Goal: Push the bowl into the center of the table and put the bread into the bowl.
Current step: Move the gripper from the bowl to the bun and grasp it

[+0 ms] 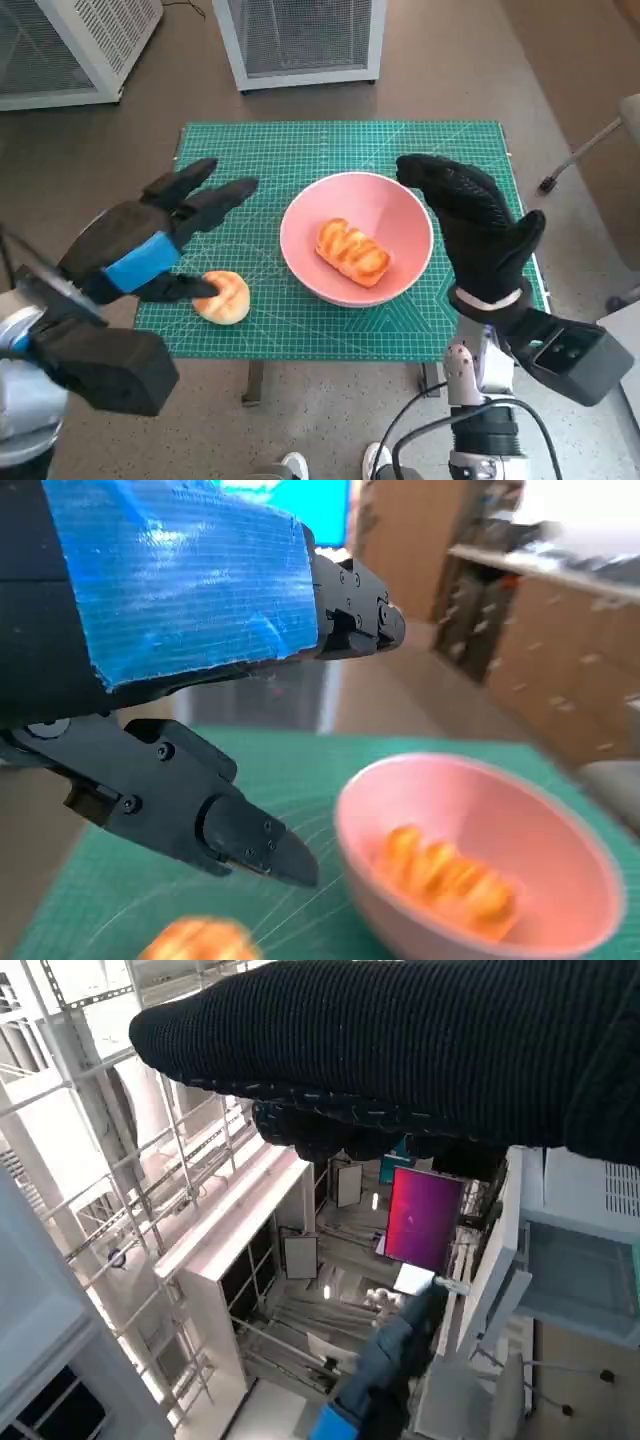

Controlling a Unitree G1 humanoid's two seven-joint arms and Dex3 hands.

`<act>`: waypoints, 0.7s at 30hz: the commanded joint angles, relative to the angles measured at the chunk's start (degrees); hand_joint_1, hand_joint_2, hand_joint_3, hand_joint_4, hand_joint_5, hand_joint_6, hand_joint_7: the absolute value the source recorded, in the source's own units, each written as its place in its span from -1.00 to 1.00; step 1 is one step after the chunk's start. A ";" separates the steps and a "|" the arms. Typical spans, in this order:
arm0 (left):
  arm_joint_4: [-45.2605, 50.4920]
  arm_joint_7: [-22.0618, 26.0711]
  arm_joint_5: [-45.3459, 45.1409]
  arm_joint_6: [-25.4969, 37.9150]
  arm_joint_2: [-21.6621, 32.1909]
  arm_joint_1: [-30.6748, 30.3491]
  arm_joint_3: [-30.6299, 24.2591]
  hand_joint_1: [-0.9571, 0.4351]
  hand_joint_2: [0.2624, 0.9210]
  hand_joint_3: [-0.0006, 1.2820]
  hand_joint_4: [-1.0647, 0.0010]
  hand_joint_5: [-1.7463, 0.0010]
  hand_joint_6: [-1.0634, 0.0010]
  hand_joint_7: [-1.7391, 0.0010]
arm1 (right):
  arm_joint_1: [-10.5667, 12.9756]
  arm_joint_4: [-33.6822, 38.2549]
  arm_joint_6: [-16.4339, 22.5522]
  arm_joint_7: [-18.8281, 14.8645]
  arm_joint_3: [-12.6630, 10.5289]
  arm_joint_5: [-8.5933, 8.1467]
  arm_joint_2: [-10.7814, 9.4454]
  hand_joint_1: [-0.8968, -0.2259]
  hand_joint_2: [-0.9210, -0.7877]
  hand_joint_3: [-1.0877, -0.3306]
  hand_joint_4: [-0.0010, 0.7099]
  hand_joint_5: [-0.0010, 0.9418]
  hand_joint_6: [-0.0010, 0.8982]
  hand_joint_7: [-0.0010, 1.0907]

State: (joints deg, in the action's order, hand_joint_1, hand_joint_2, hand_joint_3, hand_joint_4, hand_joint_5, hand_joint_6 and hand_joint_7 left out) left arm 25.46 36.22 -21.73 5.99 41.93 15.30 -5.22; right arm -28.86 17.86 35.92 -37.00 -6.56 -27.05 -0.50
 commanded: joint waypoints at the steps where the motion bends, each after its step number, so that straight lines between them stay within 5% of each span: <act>1: 1.05 -0.03 0.30 -0.05 1.16 -3.02 -0.84 0.05 0.36 -1.00 0.81 0.99 0.50 0.92 | 1.21 0.03 -0.98 -0.72 -0.05 -0.64 0.34 0.31 -1.00 0.66 -0.28 -1.00 -0.98 0.26; 21: -0.76 1.01 -1.95 2.70 0.88 -5.44 4.44 0.16 0.39 -0.99 0.84 1.00 0.49 0.97 | 1.59 -0.47 -2.25 -2.57 -0.41 -2.16 1.29 0.28 -1.00 0.65 -0.29 -1.00 -1.00 0.25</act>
State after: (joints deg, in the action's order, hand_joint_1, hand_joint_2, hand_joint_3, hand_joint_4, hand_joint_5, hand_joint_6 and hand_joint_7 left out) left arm 25.25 36.63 -22.81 7.48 42.65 9.85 -2.34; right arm -28.67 17.71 34.82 -38.94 -6.70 -28.86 0.10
